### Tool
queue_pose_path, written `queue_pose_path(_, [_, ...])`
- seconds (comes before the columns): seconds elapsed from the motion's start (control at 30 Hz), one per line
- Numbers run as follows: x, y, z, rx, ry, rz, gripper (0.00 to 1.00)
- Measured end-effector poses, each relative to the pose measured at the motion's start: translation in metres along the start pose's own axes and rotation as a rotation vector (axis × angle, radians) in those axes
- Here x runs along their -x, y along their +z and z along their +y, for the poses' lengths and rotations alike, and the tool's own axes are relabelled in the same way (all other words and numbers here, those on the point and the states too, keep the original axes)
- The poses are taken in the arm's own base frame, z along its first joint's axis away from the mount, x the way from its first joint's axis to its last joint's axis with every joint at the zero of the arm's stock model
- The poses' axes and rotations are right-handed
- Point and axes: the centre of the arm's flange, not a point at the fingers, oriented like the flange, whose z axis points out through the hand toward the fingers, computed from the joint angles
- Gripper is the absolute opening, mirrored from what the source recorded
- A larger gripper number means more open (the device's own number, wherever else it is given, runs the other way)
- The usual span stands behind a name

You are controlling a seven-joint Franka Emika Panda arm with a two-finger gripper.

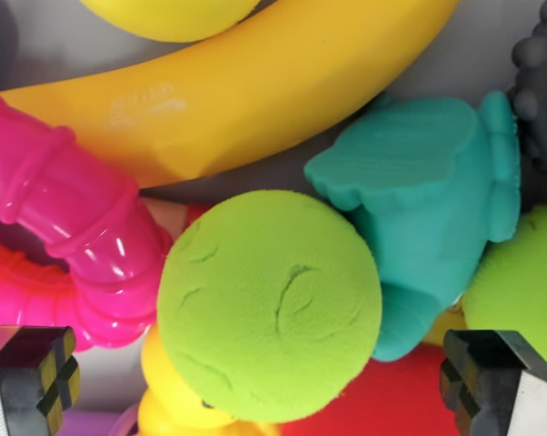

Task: Pick an object from the bin

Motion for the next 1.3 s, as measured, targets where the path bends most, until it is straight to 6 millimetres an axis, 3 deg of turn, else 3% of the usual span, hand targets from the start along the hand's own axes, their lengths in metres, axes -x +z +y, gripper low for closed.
queue_pose_path(0.3, [0.0002, 0.0107, 0.0000, -0.001, -0.001, 0.000, 1.00])
queue_pose_path(0.33, [0.0003, 0.0108, -0.0001, -0.001, -0.001, 0.000, 0.00])
queue_pose_path(1.3, [0.0004, 0.0109, -0.0003, -0.002, -0.001, -0.001, 0.00])
